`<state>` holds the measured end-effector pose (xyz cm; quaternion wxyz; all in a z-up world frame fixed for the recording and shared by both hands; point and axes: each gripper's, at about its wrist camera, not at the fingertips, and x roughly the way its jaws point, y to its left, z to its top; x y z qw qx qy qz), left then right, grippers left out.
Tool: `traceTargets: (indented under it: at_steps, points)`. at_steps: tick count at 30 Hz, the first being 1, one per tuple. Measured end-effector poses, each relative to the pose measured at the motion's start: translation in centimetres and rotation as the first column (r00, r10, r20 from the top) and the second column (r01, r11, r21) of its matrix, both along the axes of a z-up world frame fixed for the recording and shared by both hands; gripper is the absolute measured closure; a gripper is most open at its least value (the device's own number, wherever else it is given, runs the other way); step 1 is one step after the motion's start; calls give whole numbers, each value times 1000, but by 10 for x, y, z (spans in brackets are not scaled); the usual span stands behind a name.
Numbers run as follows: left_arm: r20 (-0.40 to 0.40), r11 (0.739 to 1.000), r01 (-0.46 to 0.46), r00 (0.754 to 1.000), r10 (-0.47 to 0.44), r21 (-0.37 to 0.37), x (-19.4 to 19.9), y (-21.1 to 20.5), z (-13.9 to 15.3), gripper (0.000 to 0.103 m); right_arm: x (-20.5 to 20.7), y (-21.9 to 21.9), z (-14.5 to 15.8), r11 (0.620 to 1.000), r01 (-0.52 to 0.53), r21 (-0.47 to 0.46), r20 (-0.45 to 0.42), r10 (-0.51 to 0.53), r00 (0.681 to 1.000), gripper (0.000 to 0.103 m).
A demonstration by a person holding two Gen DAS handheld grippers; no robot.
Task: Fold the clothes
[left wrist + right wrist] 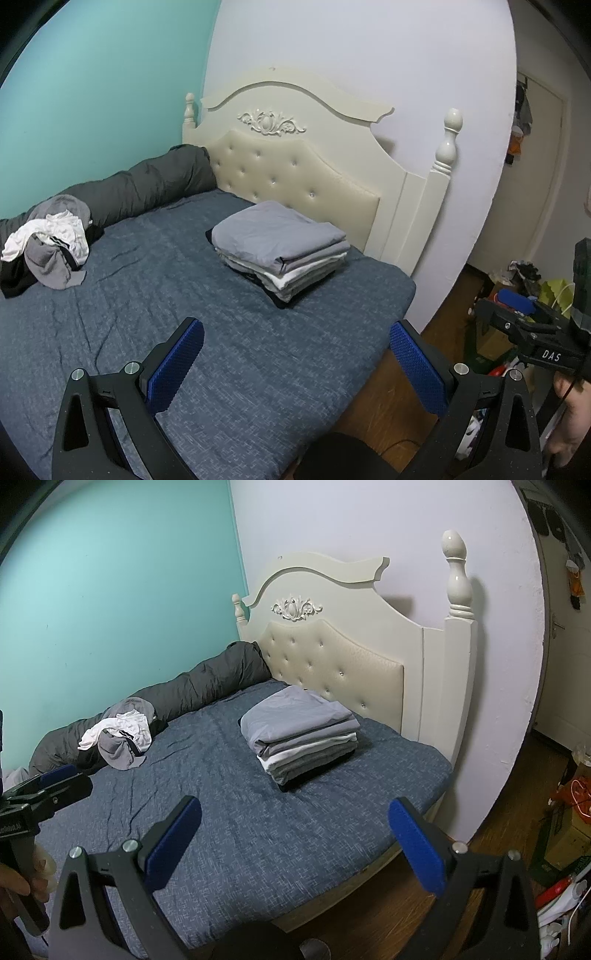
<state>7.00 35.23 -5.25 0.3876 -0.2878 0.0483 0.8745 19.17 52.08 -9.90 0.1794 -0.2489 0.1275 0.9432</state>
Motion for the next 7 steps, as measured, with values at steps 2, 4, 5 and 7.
traceTargets:
  at_steps: [2,4,5,7]
  points:
    - [1,1000,2,1000,-2,-1,1,1,-1,0,0,0,0,1000,0,-1,2,0,1000,1]
    - [1,1000,1,1000,-1,-2,1,0,-1,0,-1,1,0,1000,0,-2,3,0,1000,1]
    - [1,1000,-1,1000,1,-1,0,0,-1,0,-1,1,0,1000,0,-2,3,0,1000,1]
    - [5,1000,0,1000,0,-1,0,0,-2,0,-1,1,0,1000,0,-1,3,0,1000,1]
